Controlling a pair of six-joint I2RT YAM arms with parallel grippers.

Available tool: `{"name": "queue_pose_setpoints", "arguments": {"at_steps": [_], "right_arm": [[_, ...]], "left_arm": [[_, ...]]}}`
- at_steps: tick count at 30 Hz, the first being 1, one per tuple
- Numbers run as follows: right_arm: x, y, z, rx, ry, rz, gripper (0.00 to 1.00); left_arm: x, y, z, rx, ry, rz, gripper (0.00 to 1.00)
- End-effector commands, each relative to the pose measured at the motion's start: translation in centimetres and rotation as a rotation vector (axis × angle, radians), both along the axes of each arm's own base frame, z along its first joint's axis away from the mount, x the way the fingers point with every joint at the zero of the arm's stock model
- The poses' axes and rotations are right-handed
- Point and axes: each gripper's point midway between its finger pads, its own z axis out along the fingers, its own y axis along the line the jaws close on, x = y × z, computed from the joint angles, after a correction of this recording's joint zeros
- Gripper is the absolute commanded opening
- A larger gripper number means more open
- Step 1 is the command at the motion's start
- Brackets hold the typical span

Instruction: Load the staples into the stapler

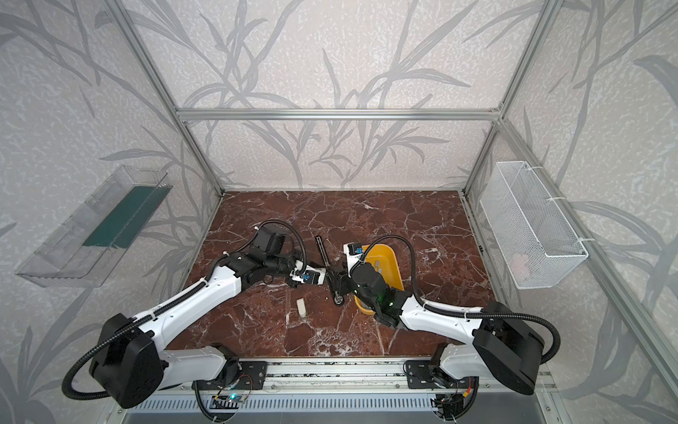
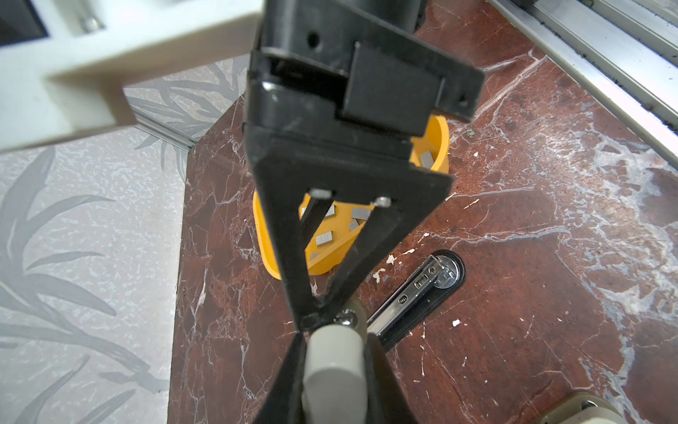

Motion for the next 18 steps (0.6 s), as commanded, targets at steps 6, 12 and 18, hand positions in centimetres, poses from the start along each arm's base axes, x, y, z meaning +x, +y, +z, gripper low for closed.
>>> {"name": "queue_pose_setpoints", "arguments": {"at_steps": [6,12,18], "right_arm": [[0.88,-2.02,-3.68,-0.129,0.078,-0.084,0.56],[0.98,-2.10,-3.94,-0.132,0.089,-0.089,0.55],[1.01,-2.07,-3.90,-0.131,0.090,-0.085,0.55]], "left_arm": [[-1.96,-0.83,4.24,-0.157,-0.011,-0.103,0.00],[-2.01,-0.74,4.30,-0.168,-0.003,-0.106,0.00],[-2.21,-0.69,3.92,-0.157,0.001,-0.119,0.00]]}}
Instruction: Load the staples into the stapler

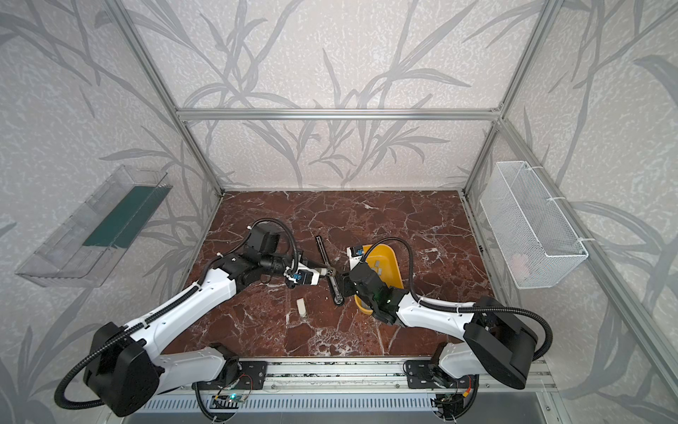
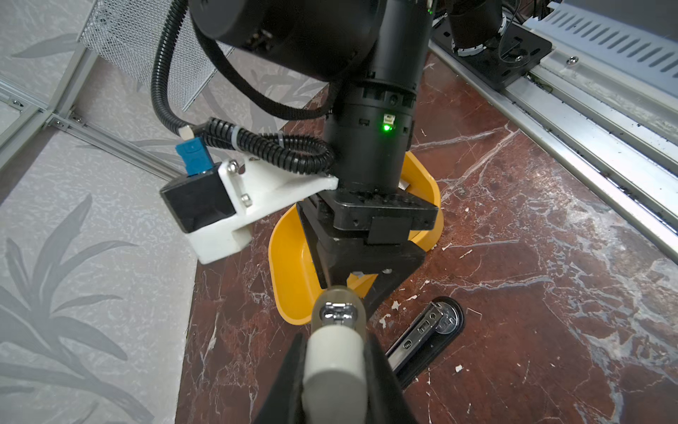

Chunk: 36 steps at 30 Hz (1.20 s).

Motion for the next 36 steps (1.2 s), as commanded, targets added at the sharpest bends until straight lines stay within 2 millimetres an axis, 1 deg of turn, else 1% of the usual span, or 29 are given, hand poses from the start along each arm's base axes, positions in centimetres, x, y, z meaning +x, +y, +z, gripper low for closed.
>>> {"name": "queue_pose_setpoints", "arguments": {"at_steps": [1,3,6,8,10,12,14,19,22,24,27,31,34,36], "right_arm": [[0.4,-0.1,0.3,0.000,-0.003,-0.018,0.55],[0.5,-0.3,0.5,0.002,-0.008,-0.018,0.54],[0.5,-0.8,1.3,0.010,-0.037,-0.028,0.52],[0.4,-1.3,2.1,0.022,-0.066,-0.036,0.45],[0.1,-1.6,3.1,0.044,-0.098,-0.033,0.35],[-0.2,-1.9,4.0,0.072,-0.130,-0.023,0.28],[-0.7,-1.9,5.0,0.110,-0.172,0.005,0.23],[-2.4,-0.8,7.7,0.218,-0.273,0.133,0.17],[-3.4,0.4,8.8,0.265,-0.298,0.219,0.16],[-3.9,1.3,9.1,0.286,-0.298,0.273,0.16],[-3.9,2.4,8.6,0.276,-0.272,0.311,0.15],[-3.4,3.6,7.0,0.248,-0.205,0.327,0.13],[-2.9,4.0,5.8,0.215,-0.163,0.313,0.11],[-2.1,3.7,4.5,0.177,-0.122,0.265,0.11]], "left_arm": [[-0.5,-0.1,0.9,-0.026,-0.014,-0.035,0.00],[-0.4,0.0,0.9,-0.023,-0.014,-0.030,0.00],[-0.3,0.1,0.7,-0.013,-0.016,-0.021,0.00],[-0.1,0.1,0.3,0.001,-0.020,-0.013,0.00],[0.2,0.2,0.1,0.013,-0.021,-0.002,0.00],[0.3,0.3,-0.1,0.021,-0.020,0.006,0.00],[0.4,0.3,-0.3,0.027,-0.018,0.006,0.00],[0.3,0.3,-0.6,0.040,-0.004,0.000,0.00],[0.3,0.3,-0.8,0.043,-0.003,-0.007,0.00],[0.2,0.2,-0.6,0.037,-0.003,-0.012,0.00],[-0.1,0.2,-0.6,0.031,0.000,-0.025,0.00],[-0.4,0.0,-0.3,0.018,0.000,-0.042,0.00],[-0.6,0.0,-0.1,0.008,0.004,-0.051,0.00],[-0.7,0.0,0.1,0.002,0.002,-0.057,0.00]]}}
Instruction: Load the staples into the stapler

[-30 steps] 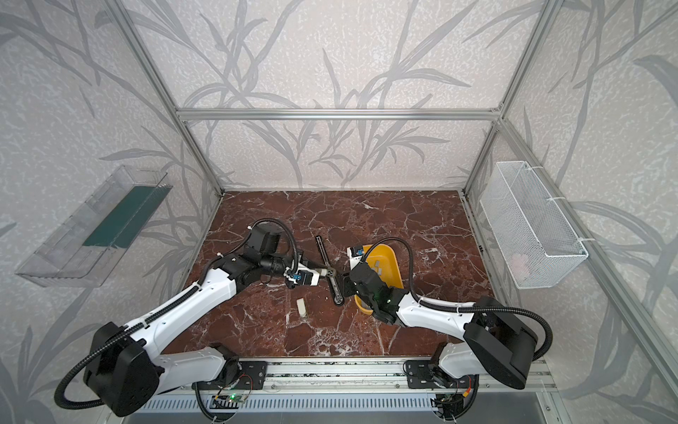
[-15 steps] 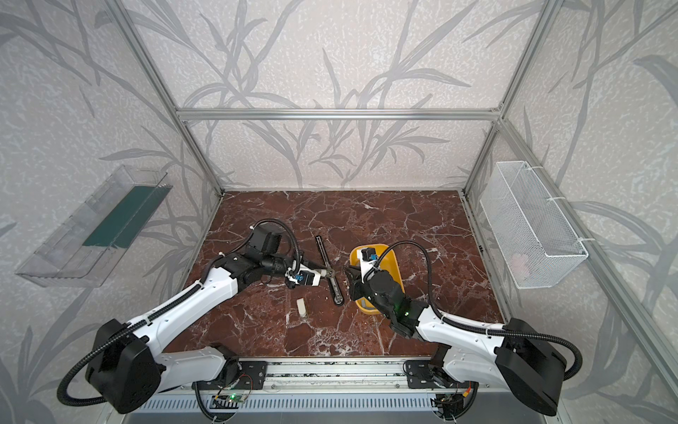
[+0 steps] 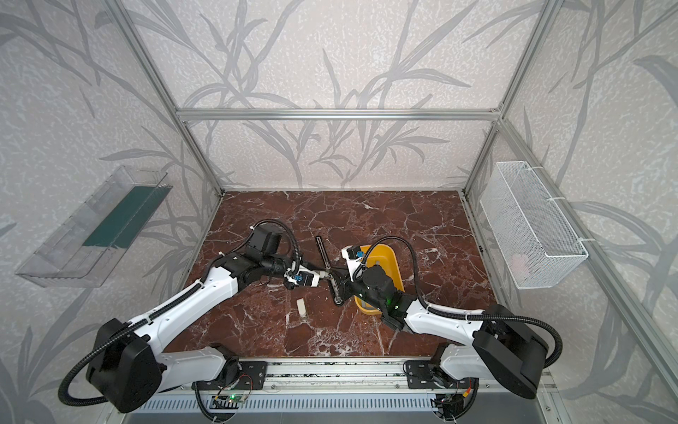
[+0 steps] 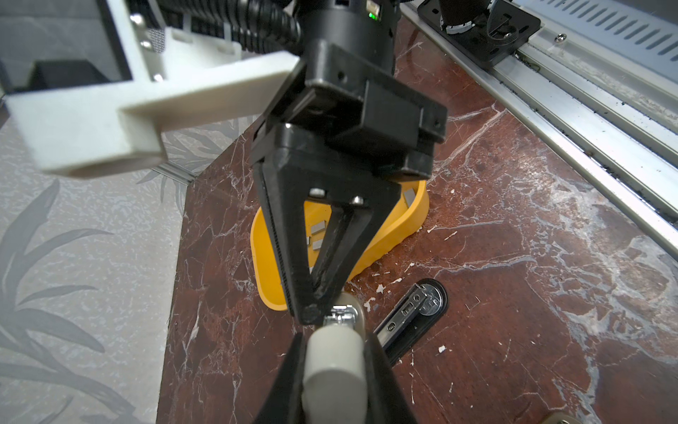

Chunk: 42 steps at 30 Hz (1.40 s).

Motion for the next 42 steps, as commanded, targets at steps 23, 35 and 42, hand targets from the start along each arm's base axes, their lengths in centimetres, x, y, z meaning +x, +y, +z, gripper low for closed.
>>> {"name": "queue_pose_setpoints", "arguments": {"at_steps": [23,35,42], "right_arm": [[0.6,2.2,-2.5,-0.032,0.124,0.039,0.10],[1.1,-1.3,0.5,-0.062,-0.146,-0.044,0.50],[-2.0,-2.4,3.1,0.099,-0.512,0.037,0.79]], "left_arm": [[-2.3,-1.4,3.5,-0.143,0.012,-0.128,0.00],[-0.4,-0.6,4.0,-0.157,0.003,-0.039,0.00],[-0.7,-0.4,4.8,-0.187,0.005,-0.054,0.00]]}}
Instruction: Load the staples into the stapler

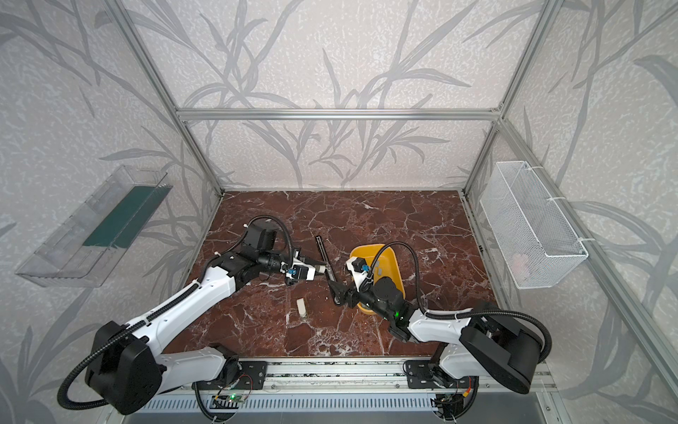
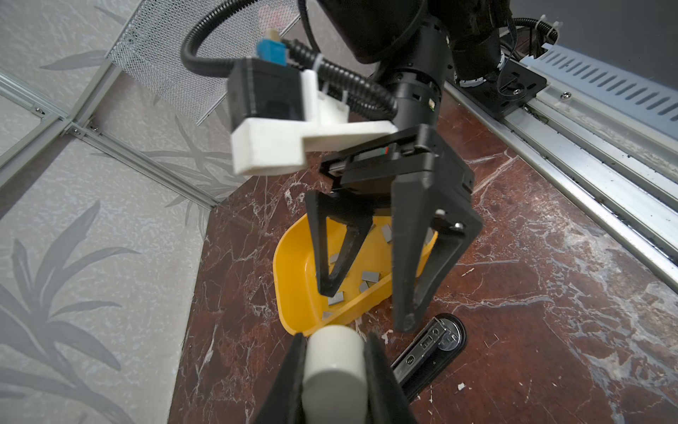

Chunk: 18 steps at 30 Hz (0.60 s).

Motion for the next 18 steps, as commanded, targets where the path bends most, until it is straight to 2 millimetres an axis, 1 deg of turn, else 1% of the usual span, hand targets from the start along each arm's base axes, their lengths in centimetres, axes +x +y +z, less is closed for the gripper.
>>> {"name": "queue_pose_setpoints", "arguments": {"at_steps": [1,4,7,12,15,18], "right_arm": [[-0.8,0.6,4.9,0.115,-0.250,0.061,0.79],[-1.8,2.4,4.1,0.092,-0.264,0.171,0.79],[-2.3,3.2,3.6,0.071,-0.276,0.202,0.79],[-2.5,3.2,3.9,0.068,-0.294,0.201,0.80],[-2.7,3.2,4.5,0.082,-0.298,0.200,0.80],[-2.2,3.4,5.3,0.056,-0.225,0.186,0.81]], "left_arm": [[-1.0,-0.2,2.1,-0.062,-0.020,-0.046,0.00],[-1.4,-0.3,2.2,-0.071,0.000,-0.068,0.00],[-1.6,-0.3,2.1,-0.071,0.019,-0.087,0.00],[-2.2,-0.5,2.5,-0.092,0.033,-0.120,0.00],[-2.6,-0.6,2.9,-0.110,0.039,-0.145,0.00],[-2.8,-0.6,2.9,-0.109,0.038,-0.146,0.00]]}}
